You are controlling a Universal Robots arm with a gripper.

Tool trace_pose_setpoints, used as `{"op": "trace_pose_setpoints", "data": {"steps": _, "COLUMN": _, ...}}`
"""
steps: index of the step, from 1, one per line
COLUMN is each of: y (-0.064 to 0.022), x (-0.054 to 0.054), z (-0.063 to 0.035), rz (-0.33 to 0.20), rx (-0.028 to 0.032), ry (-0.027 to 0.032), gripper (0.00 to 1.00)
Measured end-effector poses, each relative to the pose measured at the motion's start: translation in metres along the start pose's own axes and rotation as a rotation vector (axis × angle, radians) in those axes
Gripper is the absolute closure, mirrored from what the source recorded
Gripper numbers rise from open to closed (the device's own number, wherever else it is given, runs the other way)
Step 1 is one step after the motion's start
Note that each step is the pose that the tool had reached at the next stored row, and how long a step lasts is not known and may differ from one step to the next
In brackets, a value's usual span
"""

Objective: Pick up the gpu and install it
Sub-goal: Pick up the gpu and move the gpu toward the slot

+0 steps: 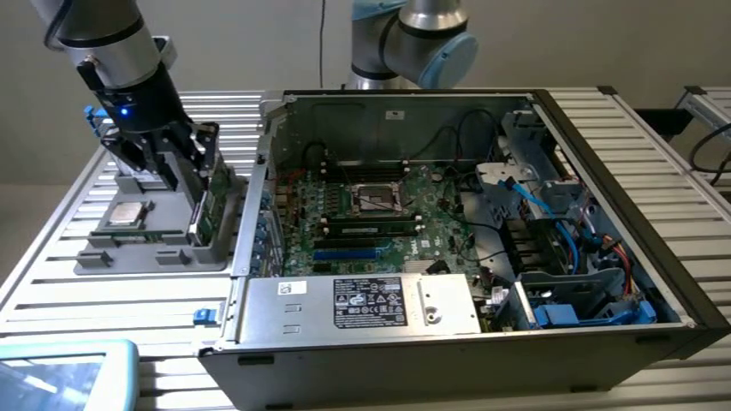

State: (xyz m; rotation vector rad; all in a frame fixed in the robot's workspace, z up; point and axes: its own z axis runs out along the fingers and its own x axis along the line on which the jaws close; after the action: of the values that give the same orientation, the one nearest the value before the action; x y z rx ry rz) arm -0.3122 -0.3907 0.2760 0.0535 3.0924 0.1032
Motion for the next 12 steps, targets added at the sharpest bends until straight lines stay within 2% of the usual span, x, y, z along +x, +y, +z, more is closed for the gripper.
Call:
{"op": "trace_pose_setpoints", "data": {"steps": 3, "y": -0.0018, "x": -0.001, "z": 0.0030, "rz": 0.002, "rx": -0.0124, "ry": -0.0013, "gripper": 0.50}}
{"op": "trace_pose_setpoints", "data": {"steps": 6, "y": -0.0051, "x": -0.003, "z": 0.0057, "rz": 0.002, "rx": -0.0205, "ry": -0.0043, "gripper": 0.50}}
{"op": "trace_pose_setpoints", "data": {"steps": 8, "y": -0.0078, "x": -0.004, "z": 0.0081, "rz": 0.004, "rx": -0.0283, "ry": -0.0046, "gripper": 0.50}}
{"op": "trace_pose_setpoints", "data": {"steps": 12, "y": -0.0122, "x": -0.005, "z": 0.0126, "rz": 0.009, "rx": -0.0531, "ry": -0.0041, "gripper": 0.50}}
